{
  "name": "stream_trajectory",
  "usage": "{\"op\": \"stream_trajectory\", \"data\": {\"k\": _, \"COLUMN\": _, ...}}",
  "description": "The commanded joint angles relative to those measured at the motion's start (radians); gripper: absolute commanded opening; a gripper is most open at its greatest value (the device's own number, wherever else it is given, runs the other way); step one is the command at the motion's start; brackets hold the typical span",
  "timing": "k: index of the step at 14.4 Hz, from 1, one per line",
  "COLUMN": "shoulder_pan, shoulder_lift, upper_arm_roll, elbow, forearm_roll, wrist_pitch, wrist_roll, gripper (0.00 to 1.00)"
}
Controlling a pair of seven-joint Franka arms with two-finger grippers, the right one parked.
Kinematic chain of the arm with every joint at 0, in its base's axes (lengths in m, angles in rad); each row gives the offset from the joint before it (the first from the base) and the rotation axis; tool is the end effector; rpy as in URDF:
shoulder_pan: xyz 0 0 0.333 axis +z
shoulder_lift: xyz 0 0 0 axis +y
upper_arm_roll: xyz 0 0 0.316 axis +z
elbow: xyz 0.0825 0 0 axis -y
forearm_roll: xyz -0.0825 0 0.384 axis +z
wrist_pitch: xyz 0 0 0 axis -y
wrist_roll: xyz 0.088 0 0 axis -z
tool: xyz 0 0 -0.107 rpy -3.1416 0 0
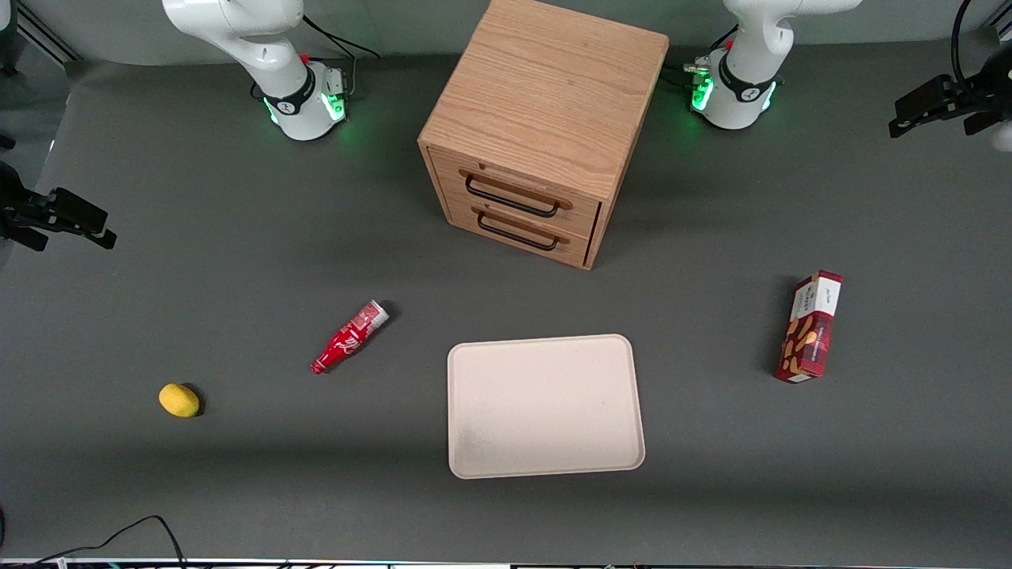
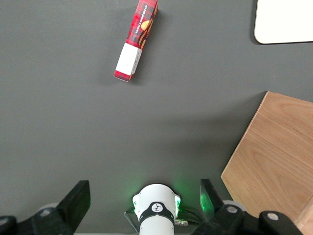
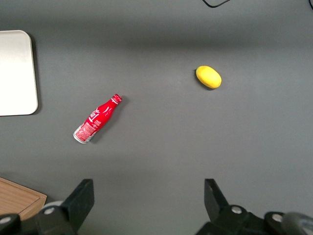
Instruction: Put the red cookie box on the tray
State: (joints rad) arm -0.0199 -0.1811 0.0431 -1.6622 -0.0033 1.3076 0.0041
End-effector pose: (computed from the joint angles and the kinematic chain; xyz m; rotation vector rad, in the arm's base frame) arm 0.4674 0.0126 0.6546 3.1164 0.0267 -0.2710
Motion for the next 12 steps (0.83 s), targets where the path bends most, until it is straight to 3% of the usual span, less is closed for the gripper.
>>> {"op": "stream_trajectory", "data": {"k": 1, "shoulder_pan": 0.038, "shoulder_lift": 0.012, "upper_arm_roll": -0.054, "elbow": 0.033, "forearm_roll": 0.013, "wrist_pitch": -0.03, "wrist_roll": 0.008, "gripper": 1.0}}
{"op": "stream_trajectory", "data": {"k": 12, "shoulder_pan": 0.049, "shoulder_lift": 0.015, "upper_arm_roll": -0.051, "elbow": 0.033, "forearm_roll": 0.013, "wrist_pitch": -0.034, "wrist_roll": 0.008, "gripper": 1.0}}
